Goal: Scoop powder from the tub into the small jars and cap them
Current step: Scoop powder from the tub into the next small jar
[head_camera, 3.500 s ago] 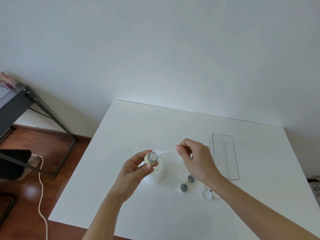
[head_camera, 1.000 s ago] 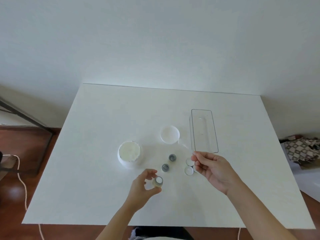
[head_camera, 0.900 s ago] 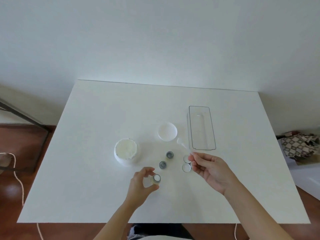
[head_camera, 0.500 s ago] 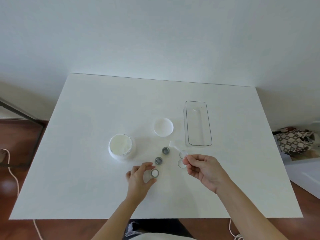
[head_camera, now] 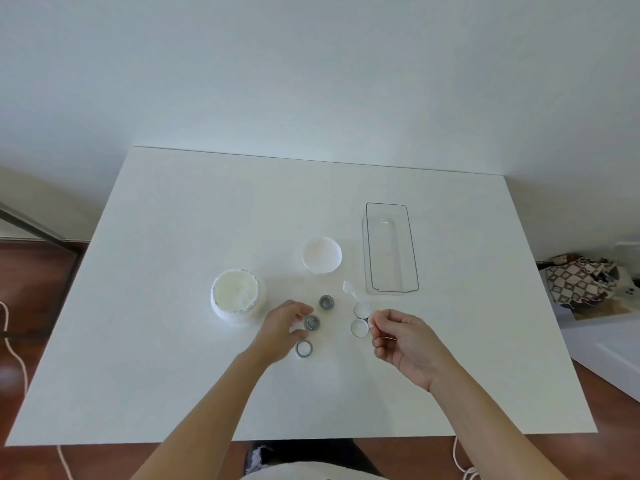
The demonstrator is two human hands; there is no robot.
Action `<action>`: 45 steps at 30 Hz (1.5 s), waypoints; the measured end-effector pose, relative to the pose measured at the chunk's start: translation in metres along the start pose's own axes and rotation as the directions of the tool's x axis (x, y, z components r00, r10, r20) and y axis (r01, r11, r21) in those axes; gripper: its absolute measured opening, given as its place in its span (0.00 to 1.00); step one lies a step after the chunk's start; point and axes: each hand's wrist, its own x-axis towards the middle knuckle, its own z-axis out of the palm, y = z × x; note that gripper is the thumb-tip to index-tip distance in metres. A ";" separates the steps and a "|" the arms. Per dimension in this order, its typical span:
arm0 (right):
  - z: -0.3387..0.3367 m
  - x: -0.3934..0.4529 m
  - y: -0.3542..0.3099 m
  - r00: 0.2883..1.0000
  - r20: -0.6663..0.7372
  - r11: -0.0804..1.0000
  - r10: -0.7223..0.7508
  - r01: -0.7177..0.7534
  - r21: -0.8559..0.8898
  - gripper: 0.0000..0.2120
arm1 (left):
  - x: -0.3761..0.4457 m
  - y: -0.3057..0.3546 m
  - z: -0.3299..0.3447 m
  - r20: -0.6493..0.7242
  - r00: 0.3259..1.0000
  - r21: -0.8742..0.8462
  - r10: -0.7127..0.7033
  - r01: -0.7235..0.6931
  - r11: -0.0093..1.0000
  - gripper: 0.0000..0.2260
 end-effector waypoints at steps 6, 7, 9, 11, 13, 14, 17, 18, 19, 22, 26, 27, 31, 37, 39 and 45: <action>-0.003 -0.001 0.001 0.999 -0.013 0.999 -0.053 0.053 0.000 0.06 | 0.018 -0.001 -0.004 0.130 0.991 0.035 -0.015 0.011 0.999 0.21; -0.003 -0.002 0.000 0.998 -0.014 0.998 -0.060 0.060 0.002 0.05 | 0.019 -0.001 -0.004 0.140 0.990 0.043 -0.016 0.010 0.999 0.21; -0.002 -0.002 0.000 0.997 -0.016 0.997 -0.077 0.077 0.001 0.05 | 0.021 0.000 -0.003 0.144 0.989 0.055 -0.016 0.008 0.998 0.21; 0.000 -0.001 -0.001 0.995 -0.027 0.995 -0.100 0.100 -0.004 0.06 | 0.019 0.002 -0.003 0.131 0.991 0.053 -0.010 0.004 0.999 0.19; 0.004 0.000 -0.004 0.990 -0.045 0.991 -0.135 0.134 -0.024 0.05 | 0.012 0.006 -0.006 0.086 0.996 0.021 -0.004 0.003 1.000 0.17; 0.006 0.001 -0.007 0.986 -0.053 0.987 -0.159 0.156 -0.045 0.05 | 0.007 0.008 -0.008 0.051 0.999 -0.004 -0.010 0.011 1.000 0.16; 0.017 0.004 -0.019 0.967 -0.049 0.957 -0.249 0.238 -0.165 0.07 | -0.017 0.016 -0.019 -0.052 0.997 -0.121 -0.052 0.045 0.992 0.15; 0.023 0.005 -0.025 0.957 -0.037 0.935 -0.286 0.271 -0.228 0.07 | -0.027 0.019 -0.023 -0.075 0.995 -0.164 -0.068 0.055 0.985 0.15; 0.030 0.006 -0.030 0.945 -0.017 0.902 -0.326 0.306 -0.304 0.08 | -0.039 0.020 -0.029 -0.094 0.992 -0.206 -0.084 0.063 0.977 0.15; 0.055 0.012 -0.043 0.885 0.070 0.733 -0.460 0.422 -0.533 0.08 | -0.070 0.022 -0.045 -0.134 0.982 -0.331 -0.137 0.086 0.940 0.16; 0.100 0.023 -0.053 0.773 0.249 0.420 -0.583 0.549 -0.723 0.07 | -0.103 0.018 -0.069 -0.203 0.951 -0.463 -0.231 0.115 0.879 0.14; 0.112 0.026 -0.054 0.750 0.298 0.347 -0.591 0.570 -0.745 0.06 | -0.110 0.016 -0.076 -0.223 0.942 -0.489 -0.249 0.113 0.865 0.14; 0.154 0.039 -0.053 0.696 0.483 0.054 -0.531 0.597 -0.801 0.09 | -0.129 0.009 -0.094 -0.305 0.906 -0.551 -0.292 0.082 0.831 0.14; 0.191 0.057 -0.037 0.640 0.708 -0.566 -0.299 0.479 -0.672 0.08 | -0.142 -0.005 -0.104 -0.362 0.872 -0.605 -0.328 0.047 0.795 0.14; 0.197 0.060 -0.030 0.646 0.722 -0.643 -0.248 0.447 -0.622 0.09 | -0.144 -0.009 -0.104 -0.368 0.866 -0.628 -0.339 0.038 0.777 0.15; 0.205 0.069 -0.022 0.746 0.627 -0.484 -0.226 0.473 -0.737 0.09 | -0.143 -0.016 -0.106 -0.376 0.855 -0.673 -0.358 0.015 0.740 0.17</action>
